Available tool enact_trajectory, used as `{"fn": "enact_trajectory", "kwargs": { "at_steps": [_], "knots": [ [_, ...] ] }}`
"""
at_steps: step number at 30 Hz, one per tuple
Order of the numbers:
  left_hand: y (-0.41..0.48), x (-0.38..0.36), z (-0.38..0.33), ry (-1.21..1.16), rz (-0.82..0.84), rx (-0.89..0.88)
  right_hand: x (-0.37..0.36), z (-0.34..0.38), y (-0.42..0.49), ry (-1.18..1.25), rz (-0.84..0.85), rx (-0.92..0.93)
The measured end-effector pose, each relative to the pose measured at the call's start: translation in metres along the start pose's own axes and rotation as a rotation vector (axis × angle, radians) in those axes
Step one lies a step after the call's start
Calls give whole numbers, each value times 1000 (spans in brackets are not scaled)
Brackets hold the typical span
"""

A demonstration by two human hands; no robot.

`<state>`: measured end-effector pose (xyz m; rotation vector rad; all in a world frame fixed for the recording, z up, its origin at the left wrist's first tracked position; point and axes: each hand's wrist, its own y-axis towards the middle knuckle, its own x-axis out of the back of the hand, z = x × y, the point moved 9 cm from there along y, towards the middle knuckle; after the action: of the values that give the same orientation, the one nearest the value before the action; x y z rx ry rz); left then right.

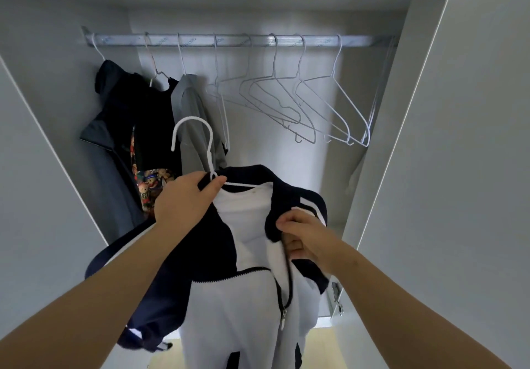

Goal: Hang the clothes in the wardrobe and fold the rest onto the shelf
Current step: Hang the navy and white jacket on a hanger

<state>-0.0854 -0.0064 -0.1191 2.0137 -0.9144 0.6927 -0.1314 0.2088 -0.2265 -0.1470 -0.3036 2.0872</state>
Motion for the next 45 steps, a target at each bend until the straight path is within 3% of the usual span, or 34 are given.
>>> {"fn": "enact_trajectory", "kwargs": {
  "at_steps": [2, 5, 7, 10, 12, 17, 21, 27, 32, 33, 35, 37, 38, 40, 44, 45],
  "knots": [
    [-1, 6, 2, -84, -27, -13, 11, 11, -3, -223, -144, 101],
    [-6, 12, -1, -163, -44, -77, 46, 53, -33, -509, -709, 444],
    [-8, 14, -3, -201, -49, -105, 50, 68, -42, -616, -826, 527],
    [-9, 17, -4, -237, -61, -121, 41, 66, -24, -856, -691, 416],
    [-11, 18, -9, -263, -49, -145, 34, 70, -22, -979, -655, 435],
    [-18, 10, -29, -172, 3, -246, 14, 72, -12, -937, -491, 432],
    [-22, -1, -37, -107, 24, -268, 1, 71, -7, -931, -481, 427],
    [-13, -26, -30, 47, 350, -238, 29, 58, 0, -821, -555, 258],
    [-4, -18, -21, 356, 202, -209, 48, 40, -2, -771, -641, 128],
    [-5, -20, -20, 303, 197, -139, 48, 40, -2, -773, -652, 128],
    [-12, -28, -19, -86, 225, 75, 48, 40, -2, -758, -669, 117],
    [-29, -50, -26, -522, 377, 284, 54, 37, -1, -709, -670, 82],
    [-39, -61, -35, -627, 487, 294, 57, 34, -2, -680, -667, 69],
    [-47, -70, -50, -589, 608, 134, 62, 29, -5, -632, -673, 52],
    [-12, -19, -55, -181, 128, -278, 72, 22, -13, -547, -709, 30],
    [-9, -16, -57, -109, 112, -340, 74, 20, -14, -527, -712, 19]
  ]
}}
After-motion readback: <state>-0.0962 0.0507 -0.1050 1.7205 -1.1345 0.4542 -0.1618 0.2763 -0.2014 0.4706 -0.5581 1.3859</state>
